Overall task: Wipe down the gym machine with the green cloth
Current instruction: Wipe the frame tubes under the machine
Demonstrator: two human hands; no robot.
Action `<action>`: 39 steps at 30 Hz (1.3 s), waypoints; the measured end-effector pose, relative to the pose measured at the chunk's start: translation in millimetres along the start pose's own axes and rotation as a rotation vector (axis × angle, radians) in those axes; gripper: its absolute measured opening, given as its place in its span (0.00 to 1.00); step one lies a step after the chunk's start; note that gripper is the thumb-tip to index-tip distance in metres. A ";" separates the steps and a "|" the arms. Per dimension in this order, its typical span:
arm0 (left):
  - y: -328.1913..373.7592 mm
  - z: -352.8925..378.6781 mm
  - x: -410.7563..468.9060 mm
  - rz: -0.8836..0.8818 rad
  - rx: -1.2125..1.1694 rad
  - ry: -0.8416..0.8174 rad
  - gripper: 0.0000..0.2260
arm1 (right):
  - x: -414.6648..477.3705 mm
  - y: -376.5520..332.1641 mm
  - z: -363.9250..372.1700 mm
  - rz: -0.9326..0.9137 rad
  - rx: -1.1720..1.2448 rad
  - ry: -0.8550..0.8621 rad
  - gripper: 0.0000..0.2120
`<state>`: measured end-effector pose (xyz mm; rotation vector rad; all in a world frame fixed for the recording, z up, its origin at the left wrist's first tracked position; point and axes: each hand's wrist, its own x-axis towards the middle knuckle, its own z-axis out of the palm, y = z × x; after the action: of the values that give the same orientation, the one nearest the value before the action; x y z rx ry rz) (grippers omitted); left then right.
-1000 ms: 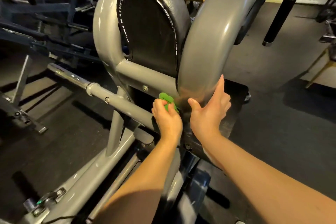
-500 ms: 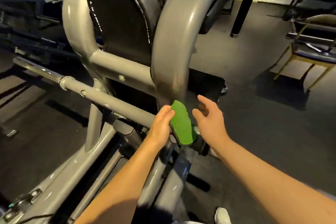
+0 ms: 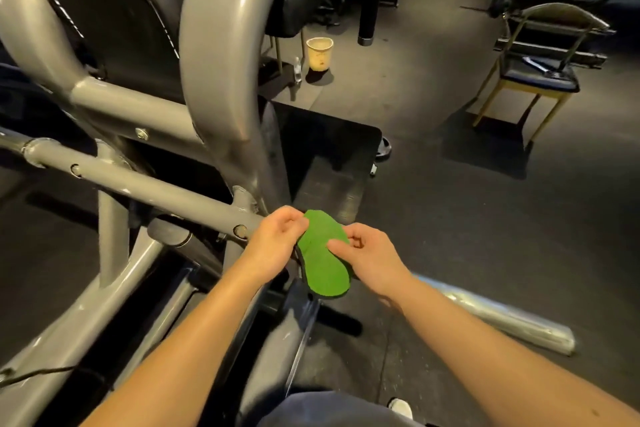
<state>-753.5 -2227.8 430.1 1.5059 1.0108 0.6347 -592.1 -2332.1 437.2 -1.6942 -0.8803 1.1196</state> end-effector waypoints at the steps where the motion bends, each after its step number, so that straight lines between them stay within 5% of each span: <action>1: -1.1 5.0 -0.7 0.007 0.036 0.026 0.06 | -0.9 -1.1 -8.5 0.007 -0.015 0.007 0.05; 8: -22.9 20.9 -7.9 0.239 0.644 0.138 0.10 | 3.6 -19.8 -58.3 -0.149 -0.362 0.340 0.06; 13: -35.8 29.3 -14.0 0.226 0.855 0.039 0.17 | 4.5 5.4 -37.8 -0.007 -0.635 0.049 0.11; 16: -40.6 29.9 -17.1 0.238 0.855 0.064 0.17 | -1.0 13.4 -25.1 -0.072 -0.660 -0.125 0.13; 20: -44.2 33.3 -20.5 0.272 0.886 0.098 0.17 | 4.5 23.0 -12.1 -0.204 -1.076 -0.097 0.10; 22: -44.6 34.9 -20.5 0.278 0.911 0.111 0.17 | 8.1 31.4 -2.1 -0.263 -1.285 -0.045 0.16; 26: -47.5 38.8 -15.6 0.292 0.955 0.130 0.17 | 8.7 51.9 4.2 -0.283 -1.279 -0.024 0.31; 32: -49.7 54.1 -3.4 0.364 0.989 0.069 0.13 | -13.4 100.9 -48.7 -0.579 -1.253 0.201 0.25; 39: -43.9 68.6 -1.7 0.330 0.846 -0.004 0.07 | -58.0 131.2 -120.0 -0.523 -1.176 0.352 0.30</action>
<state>-707.3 -2265.0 374.2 2.4484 1.0968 0.4371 -488.4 -2464.2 354.8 -2.2149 -1.7823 -0.1690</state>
